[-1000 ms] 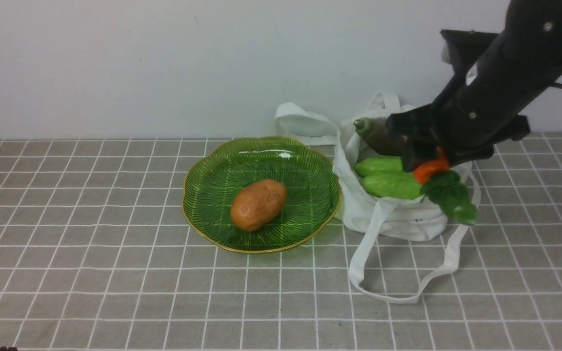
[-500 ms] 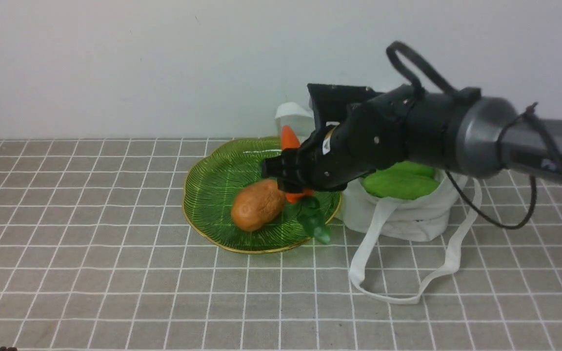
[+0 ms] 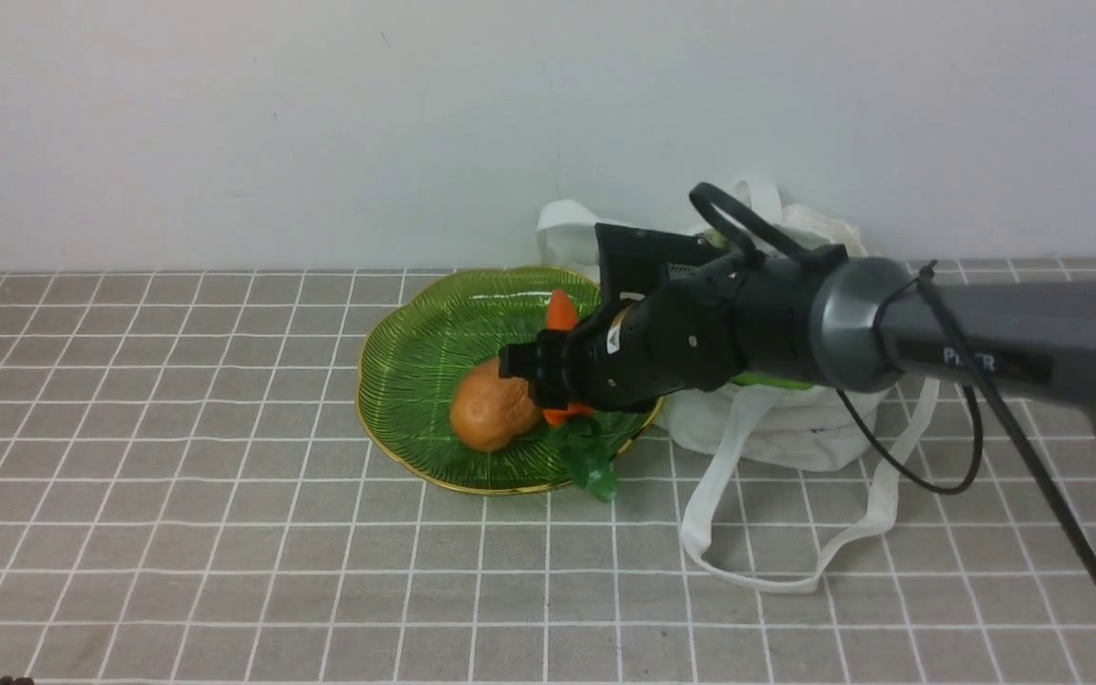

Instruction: Take vegetables from bag on grey coffee tablecloth place on plate.

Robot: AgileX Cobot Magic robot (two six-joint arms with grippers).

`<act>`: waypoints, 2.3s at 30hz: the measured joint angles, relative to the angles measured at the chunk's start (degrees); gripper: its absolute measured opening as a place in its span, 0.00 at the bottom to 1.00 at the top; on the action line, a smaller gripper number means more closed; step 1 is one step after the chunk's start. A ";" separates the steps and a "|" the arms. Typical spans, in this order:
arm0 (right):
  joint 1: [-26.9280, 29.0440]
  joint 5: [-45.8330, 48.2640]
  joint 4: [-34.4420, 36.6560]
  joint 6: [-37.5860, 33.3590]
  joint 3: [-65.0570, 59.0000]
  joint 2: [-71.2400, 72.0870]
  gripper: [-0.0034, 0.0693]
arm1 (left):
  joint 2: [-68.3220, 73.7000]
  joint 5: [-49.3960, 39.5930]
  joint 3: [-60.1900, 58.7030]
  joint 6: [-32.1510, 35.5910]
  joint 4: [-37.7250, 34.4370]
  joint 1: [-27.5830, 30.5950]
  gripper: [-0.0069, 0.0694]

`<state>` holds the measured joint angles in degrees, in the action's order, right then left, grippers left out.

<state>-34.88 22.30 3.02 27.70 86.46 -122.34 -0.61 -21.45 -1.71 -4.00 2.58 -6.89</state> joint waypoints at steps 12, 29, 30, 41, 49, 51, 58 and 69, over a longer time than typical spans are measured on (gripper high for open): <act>0.83 18.29 -1.57 -4.07 9.95 8.42 0.93 | 0.00 0.00 0.00 0.00 0.00 0.00 0.08; 0.85 50.77 -6.88 -26.39 34.63 30.57 0.26 | 0.00 0.00 0.00 0.00 0.00 0.00 0.08; 0.85 50.90 -6.71 -26.50 34.63 31.96 0.21 | 0.00 0.00 0.00 0.00 0.00 0.00 0.08; 0.85 51.06 -9.22 -27.12 12.12 60.60 0.03 | 0.00 0.00 0.00 0.00 0.00 0.00 0.08; 0.85 39.53 -8.50 -22.48 -22.63 87.08 0.03 | 0.00 0.00 0.00 0.00 0.00 0.00 0.08; 0.85 29.81 -7.84 -22.09 -33.80 92.70 0.03 | 0.00 0.00 0.00 0.00 0.00 0.00 0.08; 0.85 4.06 -7.27 -21.84 -57.73 100.78 0.03 | 0.00 0.00 0.00 0.00 0.00 0.00 0.08; 0.85 -6.08 -7.27 -21.84 -65.14 101.28 0.03 | 0.00 0.00 0.00 0.00 0.00 0.00 0.08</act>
<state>-34.03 16.22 -4.25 5.86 21.32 -21.06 -0.61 -21.45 -1.71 -4.00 2.58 -6.89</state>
